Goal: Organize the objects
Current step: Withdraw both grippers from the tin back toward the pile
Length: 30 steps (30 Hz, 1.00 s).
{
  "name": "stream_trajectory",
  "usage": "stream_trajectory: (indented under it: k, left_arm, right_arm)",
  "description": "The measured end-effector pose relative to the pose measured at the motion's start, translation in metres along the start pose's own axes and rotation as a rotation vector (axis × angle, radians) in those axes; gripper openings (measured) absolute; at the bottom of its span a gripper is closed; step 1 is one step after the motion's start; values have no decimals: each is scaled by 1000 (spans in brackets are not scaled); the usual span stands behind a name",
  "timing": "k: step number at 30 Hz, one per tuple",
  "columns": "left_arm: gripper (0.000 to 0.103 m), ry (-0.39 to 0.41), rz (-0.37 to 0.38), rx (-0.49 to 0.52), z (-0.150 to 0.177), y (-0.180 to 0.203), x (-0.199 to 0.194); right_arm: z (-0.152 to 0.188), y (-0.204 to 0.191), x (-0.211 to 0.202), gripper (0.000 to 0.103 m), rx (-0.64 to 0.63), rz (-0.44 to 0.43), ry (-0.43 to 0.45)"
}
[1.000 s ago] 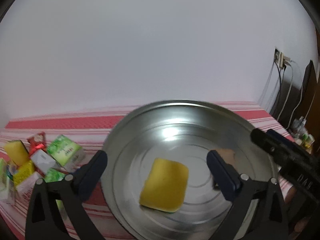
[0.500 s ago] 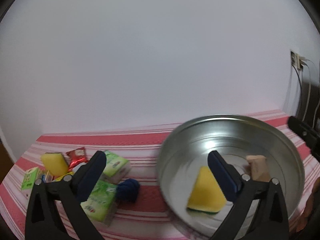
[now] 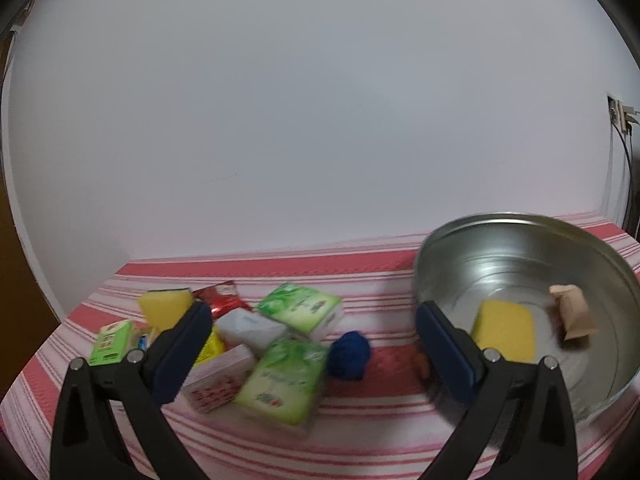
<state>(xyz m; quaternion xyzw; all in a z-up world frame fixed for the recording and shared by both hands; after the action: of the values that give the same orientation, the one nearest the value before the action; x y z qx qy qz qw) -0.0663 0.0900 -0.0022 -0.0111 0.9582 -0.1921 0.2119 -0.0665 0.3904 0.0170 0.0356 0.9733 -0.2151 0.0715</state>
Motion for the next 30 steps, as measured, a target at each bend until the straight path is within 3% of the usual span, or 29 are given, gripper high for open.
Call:
stream_trajectory:
  k: [8,13,18,24,30]
  left_arm:
    - [103,-48,-13,-76,23,-48,0]
    - [103,-85,-69,-121,38,-87,3]
    - [103,-113,-146,-175,53,-134,7]
    - [103,-192,-212,-254,73,-181,30]
    - [98,-326,-193,-305,97,-201,58]
  right_arm:
    - [15,-9,-12,72,52,-22,-39]
    - [25,-33,-16,72,61,-68,-77]
    - [42,-73,-19,72,74,-155,-132]
    - [73,-139,-22,72,-5,-264,-200]
    - [113,-189,-12,72,-40,-343,-370]
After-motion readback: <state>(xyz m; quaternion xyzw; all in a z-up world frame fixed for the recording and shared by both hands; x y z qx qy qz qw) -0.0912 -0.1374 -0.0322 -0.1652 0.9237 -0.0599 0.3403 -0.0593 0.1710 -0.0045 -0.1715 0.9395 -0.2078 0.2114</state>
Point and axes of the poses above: each gripper's, at about its wrist camera, not at the fingertips, and x roughly the way its jaws point, y to its right, z to its underside, the point moved 6 cm from there along x, roughly the way its jaws point, and after that the axes turned 14 degrees about x, right-handed, at the moved point
